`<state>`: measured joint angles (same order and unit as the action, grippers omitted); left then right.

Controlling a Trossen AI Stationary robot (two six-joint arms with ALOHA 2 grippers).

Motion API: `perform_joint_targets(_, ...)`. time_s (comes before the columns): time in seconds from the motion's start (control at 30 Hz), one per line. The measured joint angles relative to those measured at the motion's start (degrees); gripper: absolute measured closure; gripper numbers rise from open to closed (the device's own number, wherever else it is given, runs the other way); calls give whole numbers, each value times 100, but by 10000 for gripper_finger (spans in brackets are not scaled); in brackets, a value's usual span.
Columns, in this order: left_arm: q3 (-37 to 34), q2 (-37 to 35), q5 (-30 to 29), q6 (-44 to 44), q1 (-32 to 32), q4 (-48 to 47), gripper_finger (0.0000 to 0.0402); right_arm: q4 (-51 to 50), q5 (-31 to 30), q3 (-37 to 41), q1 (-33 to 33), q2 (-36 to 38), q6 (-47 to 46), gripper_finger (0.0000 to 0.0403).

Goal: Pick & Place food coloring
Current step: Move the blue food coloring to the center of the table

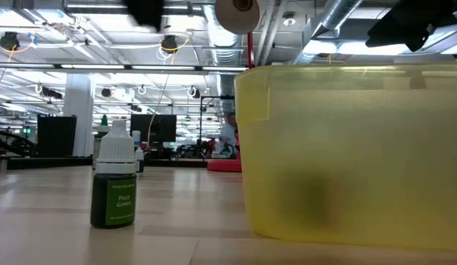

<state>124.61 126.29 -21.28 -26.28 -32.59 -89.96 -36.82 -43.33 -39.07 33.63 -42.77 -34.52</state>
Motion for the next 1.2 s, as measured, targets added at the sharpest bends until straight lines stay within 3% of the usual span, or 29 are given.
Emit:
perform_joint_targets(0.17,-1911,-1120,394,-1126,-174,93,246,0,0,0,0,-2,0,274)
perform_joint_targets(0.3,-3649,-2257,975,-2192,-351,810,246,0,0,0,0,-2,0,274)
perform_joint_targets(0.53,-5963,-3971,1427,-4852,-689,1715,245,1,1,0,-1,0,0,274)
perform_joint_targets(0.73,-6978,-4580,1347,-5653,-839,1967,230,0,0,0,0,-2,0,274)
perform_joint_targets(0.97,-7537,-4573,1351,-5720,-830,2151,192,0,1,0,0,-2,0,274)
perform_joint_targets(1.2,-8013,-4571,1756,-5741,-828,2762,176,0,0,0,0,-2,0,274)
